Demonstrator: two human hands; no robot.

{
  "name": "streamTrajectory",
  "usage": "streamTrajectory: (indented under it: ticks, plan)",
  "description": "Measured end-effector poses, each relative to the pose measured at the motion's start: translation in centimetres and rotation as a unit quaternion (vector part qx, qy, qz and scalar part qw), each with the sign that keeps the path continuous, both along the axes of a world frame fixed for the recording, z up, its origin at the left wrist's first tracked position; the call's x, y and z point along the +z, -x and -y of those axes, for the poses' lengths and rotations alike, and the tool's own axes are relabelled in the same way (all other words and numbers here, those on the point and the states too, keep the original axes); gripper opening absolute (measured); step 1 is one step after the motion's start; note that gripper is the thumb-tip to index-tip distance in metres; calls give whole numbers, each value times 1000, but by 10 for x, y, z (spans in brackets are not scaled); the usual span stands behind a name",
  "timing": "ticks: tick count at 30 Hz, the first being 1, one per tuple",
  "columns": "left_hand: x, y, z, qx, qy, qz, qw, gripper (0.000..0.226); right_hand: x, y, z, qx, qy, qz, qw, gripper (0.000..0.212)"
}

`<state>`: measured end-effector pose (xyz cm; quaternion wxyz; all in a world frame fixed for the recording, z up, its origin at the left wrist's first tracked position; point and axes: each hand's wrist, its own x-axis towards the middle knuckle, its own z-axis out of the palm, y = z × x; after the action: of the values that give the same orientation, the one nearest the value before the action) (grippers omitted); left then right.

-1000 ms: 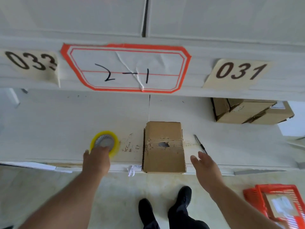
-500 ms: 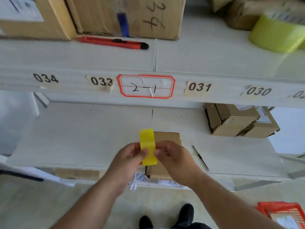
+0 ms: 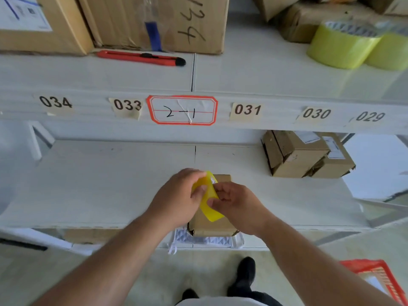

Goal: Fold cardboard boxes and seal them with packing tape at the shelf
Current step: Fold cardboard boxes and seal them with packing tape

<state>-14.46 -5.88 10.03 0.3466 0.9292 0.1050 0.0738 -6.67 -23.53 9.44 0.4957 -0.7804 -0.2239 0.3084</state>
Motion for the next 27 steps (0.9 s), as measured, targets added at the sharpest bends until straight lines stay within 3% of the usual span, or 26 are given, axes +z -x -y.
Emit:
streamTrajectory:
  ticks: [6,12,15,18,20,23,27]
  plan:
    - [-11,-10,11,-11,-17,54,998,18,-6,-13,12,0,0,17,1000,14]
    - [-21,-10,20,-19,53,61,997,23,-8,-18,23,-2,0,4,1000,14]
    - [-22,-15,18,12,122,-37,992,19,-10,-21,23,27,47,53,997,41]
    - [-23,-19,17,40,187,-111,975,13,-8,-20,24,34,92,77,992,51]
    - [-23,-18,16,50,210,-133,967,10,-8,-21,25,44,118,85,988,42]
    - [-25,-11,21,32,188,-138,972,14,-9,-22,26,71,165,132,975,8]
    - [-26,-1,37,44,113,-94,988,21,-11,-20,25,49,180,165,968,21]
